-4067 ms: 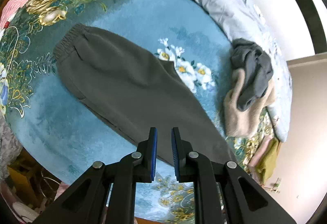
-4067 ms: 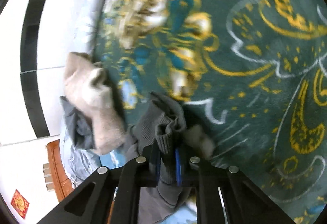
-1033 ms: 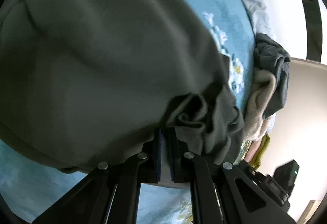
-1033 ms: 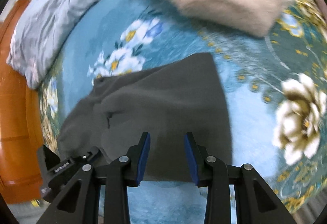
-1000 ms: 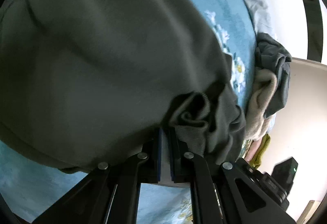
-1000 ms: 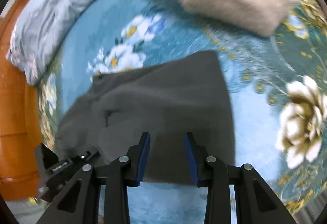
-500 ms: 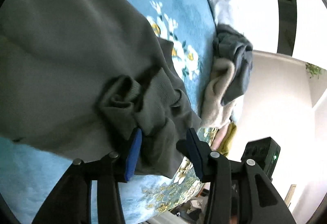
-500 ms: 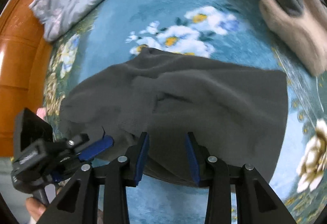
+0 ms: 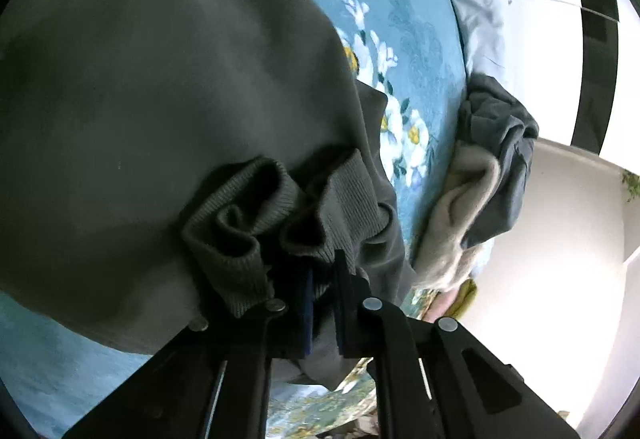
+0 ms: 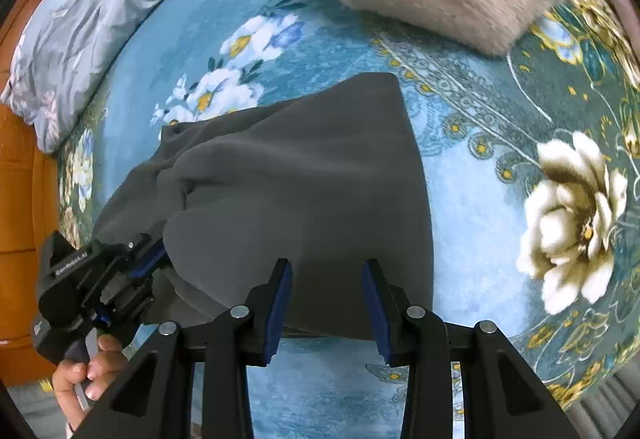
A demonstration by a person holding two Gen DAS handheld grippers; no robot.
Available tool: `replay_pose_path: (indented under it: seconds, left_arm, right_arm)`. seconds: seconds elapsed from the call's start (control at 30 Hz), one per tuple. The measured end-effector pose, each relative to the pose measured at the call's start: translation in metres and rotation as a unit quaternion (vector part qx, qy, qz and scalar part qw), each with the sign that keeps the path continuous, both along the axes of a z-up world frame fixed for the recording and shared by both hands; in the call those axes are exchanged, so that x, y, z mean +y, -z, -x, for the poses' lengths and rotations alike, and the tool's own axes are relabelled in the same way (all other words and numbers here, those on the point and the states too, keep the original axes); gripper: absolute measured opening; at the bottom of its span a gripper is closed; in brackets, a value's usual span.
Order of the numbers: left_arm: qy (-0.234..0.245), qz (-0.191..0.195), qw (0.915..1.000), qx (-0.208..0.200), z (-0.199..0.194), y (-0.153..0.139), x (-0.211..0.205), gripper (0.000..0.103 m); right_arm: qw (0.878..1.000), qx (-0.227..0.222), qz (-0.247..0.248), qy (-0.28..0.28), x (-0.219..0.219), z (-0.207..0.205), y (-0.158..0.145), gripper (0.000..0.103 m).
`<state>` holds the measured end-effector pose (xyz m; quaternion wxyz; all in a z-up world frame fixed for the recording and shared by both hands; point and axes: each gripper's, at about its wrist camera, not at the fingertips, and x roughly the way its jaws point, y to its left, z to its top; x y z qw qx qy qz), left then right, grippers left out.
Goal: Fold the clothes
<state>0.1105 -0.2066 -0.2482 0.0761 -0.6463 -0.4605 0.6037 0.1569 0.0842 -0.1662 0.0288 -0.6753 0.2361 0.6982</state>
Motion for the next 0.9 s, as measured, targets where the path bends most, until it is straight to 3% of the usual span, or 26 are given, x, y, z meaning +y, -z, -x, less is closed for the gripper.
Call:
replay_pose_path:
  seconds: [0.13, 0.23, 0.4, 0.5, 0.67, 0.77, 0.83, 0.9]
  left_arm:
    - [-0.014, -0.012, 0.9989, 0.042, -0.01, -0.029, -0.01, 0.004]
    - [-0.005, 0.013, 0.9988, 0.047, -0.023, -0.037, -0.017, 0.004]
    - [-0.03, 0.015, 0.9993, -0.017, -0.038, 0.012, -0.029, 0.005]
    - [-0.022, 0.023, 0.9994, -0.013, -0.038, 0.02, -0.025, 0.005]
    - [-0.016, 0.024, 0.9993, -0.023, -0.036, 0.023, -0.023, 0.007]
    - [-0.013, 0.006, 0.9996, -0.024, -0.036, 0.012, -0.036, 0.007]
    - [-0.011, -0.008, 0.9999, -0.002, -0.039, -0.006, -0.046, 0.008]
    - [-0.016, -0.016, 0.9991, 0.036, -0.046, -0.032, -0.065, 0.018]
  right_arm:
    - [1.0, 0.014, 0.009, -0.002, -0.002, 0.003, -0.003, 0.04]
    - [1.0, 0.021, 0.009, -0.014, -0.006, 0.008, -0.001, 0.04]
    - [1.0, -0.009, 0.003, -0.016, -0.005, 0.012, 0.027, 0.04]
    - [0.999, -0.03, 0.012, 0.004, 0.0, 0.009, 0.05, 0.04]
    - [0.999, -0.044, -0.001, 0.002, -0.004, 0.014, 0.059, 0.04]
    - [0.998, -0.059, -0.019, -0.013, -0.012, 0.02, 0.051, 0.04]
    - [0.997, -0.065, -0.028, -0.024, -0.018, 0.023, 0.042, 0.041]
    - [0.997, -0.057, -0.027, -0.035, -0.026, 0.024, 0.03, 0.041]
